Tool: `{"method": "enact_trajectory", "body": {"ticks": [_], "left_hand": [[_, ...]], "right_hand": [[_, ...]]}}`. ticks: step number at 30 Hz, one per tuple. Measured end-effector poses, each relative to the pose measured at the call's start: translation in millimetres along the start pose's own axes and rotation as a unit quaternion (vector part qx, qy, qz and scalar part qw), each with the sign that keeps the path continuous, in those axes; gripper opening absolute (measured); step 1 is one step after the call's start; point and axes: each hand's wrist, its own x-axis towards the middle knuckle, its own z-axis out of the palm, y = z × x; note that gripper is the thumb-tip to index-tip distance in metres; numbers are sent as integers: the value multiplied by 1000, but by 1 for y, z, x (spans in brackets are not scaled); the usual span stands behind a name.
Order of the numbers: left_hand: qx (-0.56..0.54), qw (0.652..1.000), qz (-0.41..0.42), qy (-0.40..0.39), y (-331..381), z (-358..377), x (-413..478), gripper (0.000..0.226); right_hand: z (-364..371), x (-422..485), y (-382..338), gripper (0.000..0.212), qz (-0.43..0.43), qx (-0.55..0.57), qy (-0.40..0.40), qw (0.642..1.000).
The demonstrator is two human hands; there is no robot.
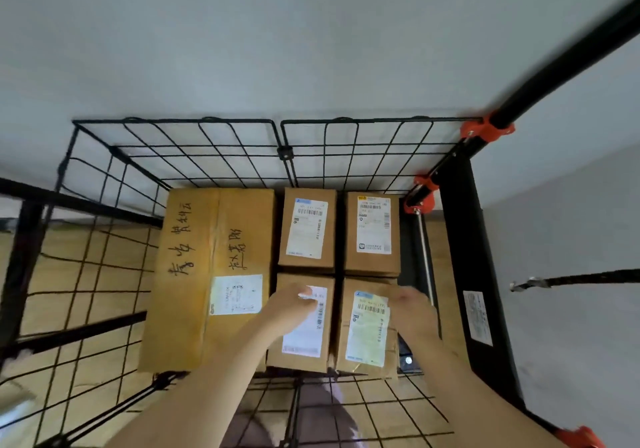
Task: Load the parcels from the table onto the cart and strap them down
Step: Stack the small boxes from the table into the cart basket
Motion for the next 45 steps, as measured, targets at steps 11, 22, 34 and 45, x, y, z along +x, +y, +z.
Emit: {"method": "enact_trajectory", "body": {"ticks": [11, 22, 34, 45], "left_hand": [[51, 972, 148, 176, -67, -100, -148, 33], [43, 885, 240, 396, -248, -201, -327, 36], [-33, 814, 204, 543, -406, -291, -455, 37], [-74, 773, 206, 596, -486, -406, -488, 37]], "right_hand": [[27, -156, -115, 28, -197, 90, -22, 976], [138, -381, -229, 22, -401, 103, -33, 910], [245, -555, -326, 18, -509, 77, -82, 853], [314, -615, -450, 22, -549, 110, -88, 824]]}}
